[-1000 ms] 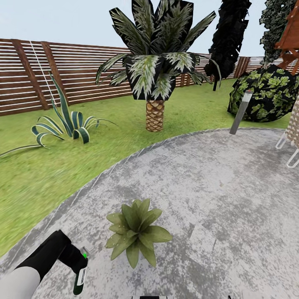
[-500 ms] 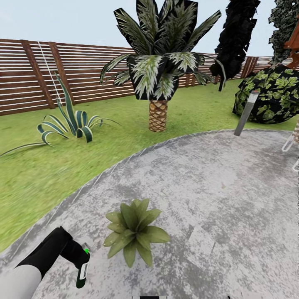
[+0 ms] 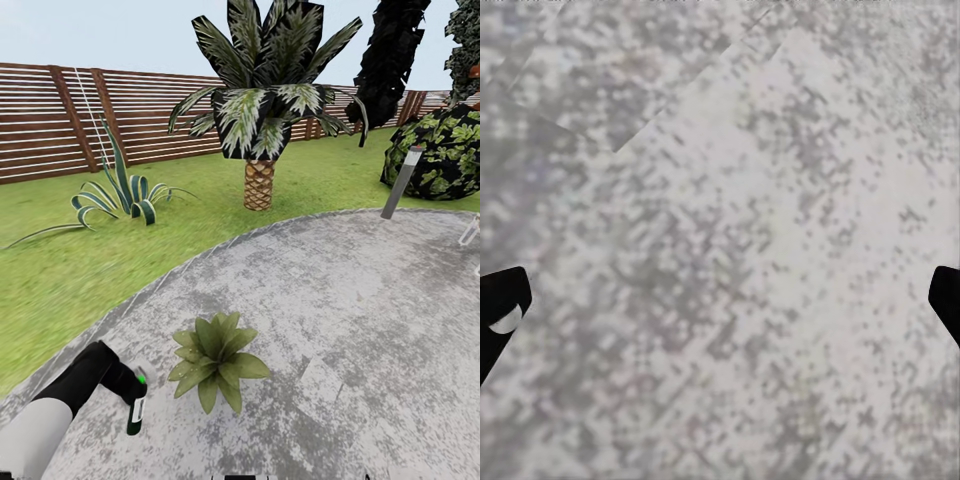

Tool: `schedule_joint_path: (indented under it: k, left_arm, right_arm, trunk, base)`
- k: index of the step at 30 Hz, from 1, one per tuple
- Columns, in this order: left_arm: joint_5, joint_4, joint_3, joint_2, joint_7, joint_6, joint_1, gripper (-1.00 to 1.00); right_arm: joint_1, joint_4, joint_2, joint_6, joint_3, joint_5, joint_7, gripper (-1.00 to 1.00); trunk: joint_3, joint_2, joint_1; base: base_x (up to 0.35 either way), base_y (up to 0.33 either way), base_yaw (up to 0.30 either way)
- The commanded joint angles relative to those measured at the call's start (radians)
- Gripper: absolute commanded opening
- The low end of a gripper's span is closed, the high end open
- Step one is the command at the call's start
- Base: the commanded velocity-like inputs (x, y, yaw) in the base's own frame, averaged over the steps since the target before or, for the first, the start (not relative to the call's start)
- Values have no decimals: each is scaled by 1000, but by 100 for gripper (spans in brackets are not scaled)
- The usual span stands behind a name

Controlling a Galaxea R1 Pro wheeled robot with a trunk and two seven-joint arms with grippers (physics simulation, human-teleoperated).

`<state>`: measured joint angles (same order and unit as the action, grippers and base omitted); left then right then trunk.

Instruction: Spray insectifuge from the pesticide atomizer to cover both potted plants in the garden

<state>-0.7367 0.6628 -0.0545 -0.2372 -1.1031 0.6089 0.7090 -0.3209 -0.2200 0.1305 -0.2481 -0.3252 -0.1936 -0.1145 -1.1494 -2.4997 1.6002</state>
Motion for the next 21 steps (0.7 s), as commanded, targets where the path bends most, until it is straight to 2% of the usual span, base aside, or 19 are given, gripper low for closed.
schedule_joint_path:
  k: [1,2,3,5,8,14,21]
  left_arm:
    - [-31,2,-3,1,-40,9,1,-100]
    - [-51,2,-4,3,-63,10,-1,-100]
    - [-87,3,-4,4,-100,10,-5,-100]
    - [-114,3,-3,3,-140,10,-7,-100]
    - [-123,4,-2,5,-166,11,-7,-100]
    - [-124,6,0,12,-169,13,-7,-100]
    - [-124,6,1,19,-167,14,-4,-100]
  right_arm:
    - [-1,1,0,-3,-7,-10,-3,100]
    - [-1,1,0,-3,-6,-10,-3,100]
    - [-1,1,0,-3,-7,-10,-3,100]
    - [-1,1,0,-3,-6,-10,-4,100]
    - [-1,0,0,-4,-7,-10,-5,100]
    - [0,2,7,-5,-6,-12,-2,100]
    - [-1,2,8,-4,-7,-12,-2,100]
  trunk:
    - [-1,0,0]
    - [-1,0,0]
    - [-1,0,0]
    - [-1,0,0]
    - [-1,0,0]
    - [-1,0,0]
    - [-1,0,0]
  base:
    - [0,0,2]
    - [0,0,1]
    - [0,0,47]
    - [13,-16,179]
    - [114,-150,202]
    - [118,-245,22]
    - [-79,-263,0]
